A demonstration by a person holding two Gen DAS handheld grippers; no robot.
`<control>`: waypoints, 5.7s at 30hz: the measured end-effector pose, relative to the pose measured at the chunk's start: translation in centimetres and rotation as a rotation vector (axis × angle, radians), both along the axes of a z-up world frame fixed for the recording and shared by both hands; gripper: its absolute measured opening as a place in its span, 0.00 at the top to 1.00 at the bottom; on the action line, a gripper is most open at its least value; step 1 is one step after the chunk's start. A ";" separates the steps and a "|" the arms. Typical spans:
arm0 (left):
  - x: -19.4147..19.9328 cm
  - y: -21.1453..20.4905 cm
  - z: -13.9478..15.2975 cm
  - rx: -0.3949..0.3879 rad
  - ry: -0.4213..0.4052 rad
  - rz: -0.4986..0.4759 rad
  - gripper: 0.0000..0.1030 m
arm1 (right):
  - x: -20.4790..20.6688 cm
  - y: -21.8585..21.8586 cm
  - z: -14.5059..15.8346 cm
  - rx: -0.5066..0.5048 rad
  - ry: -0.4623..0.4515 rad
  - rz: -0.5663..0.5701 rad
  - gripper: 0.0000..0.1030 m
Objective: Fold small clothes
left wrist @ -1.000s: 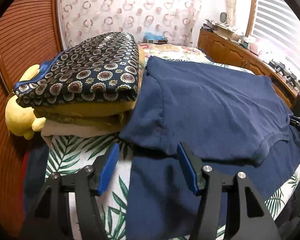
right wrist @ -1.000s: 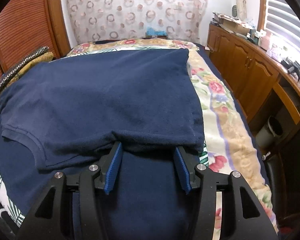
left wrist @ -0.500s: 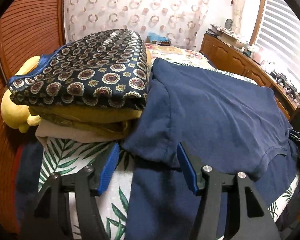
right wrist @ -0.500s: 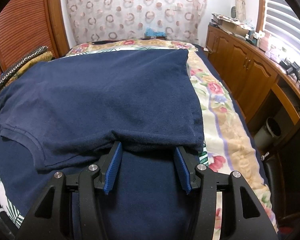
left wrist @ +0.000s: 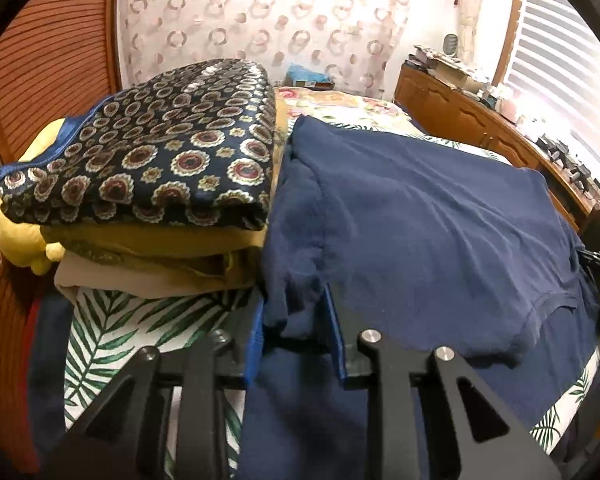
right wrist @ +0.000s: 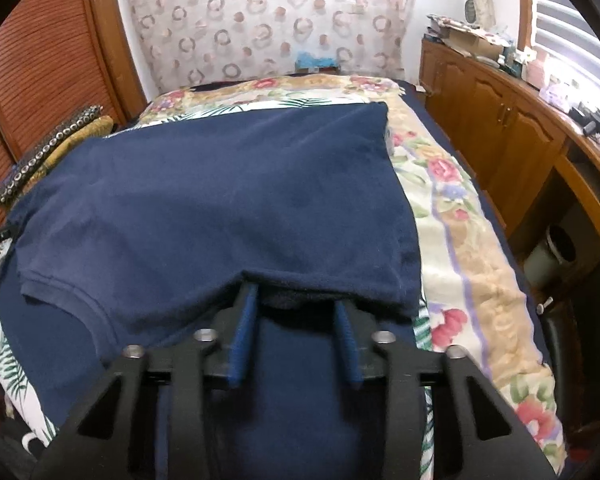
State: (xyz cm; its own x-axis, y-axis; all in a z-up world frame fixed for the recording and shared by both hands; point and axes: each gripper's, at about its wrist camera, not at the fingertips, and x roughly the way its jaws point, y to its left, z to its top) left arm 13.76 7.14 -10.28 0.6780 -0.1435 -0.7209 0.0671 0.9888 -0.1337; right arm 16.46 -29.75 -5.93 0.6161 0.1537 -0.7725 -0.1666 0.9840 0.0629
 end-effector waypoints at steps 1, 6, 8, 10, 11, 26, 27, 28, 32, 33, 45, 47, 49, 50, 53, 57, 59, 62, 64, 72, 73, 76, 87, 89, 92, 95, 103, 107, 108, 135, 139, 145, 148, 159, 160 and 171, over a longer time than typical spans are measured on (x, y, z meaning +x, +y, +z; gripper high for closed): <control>-0.2 -0.1 0.1 0.004 -0.003 -0.003 0.94 | 0.3 0.4 0.0 -0.005 0.003 0.017 0.89; -0.8 -0.5 1.5 0.009 -0.047 -0.010 0.99 | -0.6 0.7 0.7 0.013 -0.045 0.047 0.98; -0.9 -0.5 2.0 0.004 -0.062 -0.014 0.99 | -1.3 0.6 1.8 0.046 -0.091 0.051 0.99; -1.0 -0.6 2.7 0.003 -0.082 -0.014 1.00 | -1.8 0.3 2.5 0.060 -0.116 0.047 0.99; -1.2 -0.6 3.2 -0.004 -0.097 -0.017 1.00 | -2.1 0.2 3.2 0.074 -0.141 0.049 0.99; -6.1 1.0 7.3 -0.075 -0.195 -0.018 1.00 | -7.3 -2.0 8.8 0.080 -0.264 0.074 1.00; -6.5 1.2 7.0 -0.072 -0.187 -0.015 1.00 | -7.9 -2.3 9.0 0.084 -0.261 0.078 1.00; -6.9 1.5 6.7 -0.071 -0.179 -0.010 1.00 | -8.4 -2.3 9.1 0.078 -0.256 0.084 1.00; -7.8 1.7 4.0 -0.059 -0.122 0.010 1.00 | -10.0 -2.2 7.9 0.065 -0.207 0.104 1.00; -7.9 1.8 3.4 -0.055 -0.109 0.013 1.00 | -10.1 -2.1 7.1 0.050 -0.190 0.102 1.00; -9.0 1.7 2.1 -0.021 -0.081 0.017 0.69 | -9.7 -1.9 4.2 -0.032 -0.123 0.046 0.86; -9.2 2.1 2.1 -0.023 -0.083 0.029 0.59 | -9.7 -1.7 4.9 -0.037 -0.148 0.053 0.85; -9.2 2.3 1.8 -0.031 -0.072 0.028 0.51 | -9.6 -1.0 5.2 -0.037 -0.171 0.068 0.83; -9.0 2.2 1.6 -0.029 -0.065 0.025 0.47 | -9.4 -0.6 5.2 -0.031 -0.177 0.082 0.82; -8.6 1.6 1.1 -0.005 -0.046 0.010 0.43 | -8.7 1.3 4.4 -0.022 -0.178 0.125 0.70; -7.5 1.2 -0.3 0.030 0.009 0.024 0.43 | -7.4 4.0 2.8 0.000 -0.168 0.176 0.65; -7.3 1.0 -0.8 0.043 0.028 0.035 0.43 | -6.5 5.4 1.7 0.001 -0.149 0.197 0.65; -7.2 0.7 -1.3 0.063 0.040 0.044 0.43 | -5.3 7.1 0.5 0.003 -0.132 0.219 0.65; -7.2 0.6 -1.5 0.060 0.045 0.046 0.42 | -4.9 7.8 0.2 0.016 -0.126 0.230 0.65; -7.3 0.8 -1.8 0.054 0.051 0.050 0.42 | -4.5 11.0 -1.0 -0.019 -0.085 0.285 0.65; -7.3 1.0 -2.0 0.049 0.050 0.051 0.42 | -4.5 11.1 -1.2 -0.028 -0.077 0.291 0.65; -7.3 1.2 -2.0 0.047 0.048 0.052 0.42 | -4.4 11.1 -1.6 -0.036 -0.056 0.293 0.65; -9.0 1.6 -2.0 -0.041 0.024 0.040 0.47 | -4.3 11.7 -1.8 -0.052 -0.055 0.300 0.55; -9.5 1.7 -2.0 -0.047 0.021 0.047 0.49 | -4.3 11.6 -1.7 -0.051 -0.055 0.299 0.54; -9.7 1.7 -2.2 -0.055 0.018 0.055 0.50 | -4.3 11.7 -1.8 -0.049 -0.055 0.298 0.54; -9.4 1.6 -2.2 -0.050 0.016 0.050 0.64 | -4.3 11.7 -1.8 -0.049 -0.055 0.297 0.54; -9.6 0.8 -1.0 -0.051 -0.047 0.000 0.99 | -4.2 11.5 -1.7 -0.055 -0.056 0.302 0.54; -9.7 -0.8 1.8 -0.078 -0.126 -0.034 1.00 | -4.1 11.3 -1.7 -0.048 -0.055 0.298 0.54; -9.6 -1.4 2.5 -0.082 -0.139 -0.050 1.00 | -4.2 11.3 -1.6 -0.051 -0.056 0.297 0.54; -1.9 -22.5 15.6 -0.090 -0.304 -0.546 1.00 | -8.8 1.7 4.9 -0.011 -0.210 0.114 0.56; -1.9 -24.6 15.9 -0.085 -0.296 -0.580 1.00 | -9.3 1.2 4.9 -0.001 -0.217 0.098 0.56; -2.1 -26.0 14.0 -0.031 -0.254 -0.603 0.73 | -9.4 0.9 4.2 0.004 -0.195 0.087 0.56; -2.5 -25.2 13.0 -0.044 -0.234 -0.591 0.62 | -9.3 0.8 3.8 0.009 -0.183 0.088 0.56; -2.9 -18.9 8.9 -0.031 -0.183 -0.432 0.42 | -7.7 3.4 3.3 0.012 -0.168 0.155 0.55; -2.9 -18.4 8.5 -0.033 -0.178 -0.422 0.42 | -7.4 3.8 3.2 0.012 -0.164 0.167 0.54; -3.8 -14.2 5.1 -0.025 -0.142 -0.294 0.42 | -4.6 8.5 1.5 -0.055 -0.112 0.261 0.48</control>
State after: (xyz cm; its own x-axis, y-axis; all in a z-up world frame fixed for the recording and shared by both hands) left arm 10.01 -7.11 -5.18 0.6983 -0.3645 -0.6161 0.3687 0.9209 -0.1269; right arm 11.89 -21.23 -4.46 0.6428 0.2784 -0.7136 -0.4177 0.9083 -0.0219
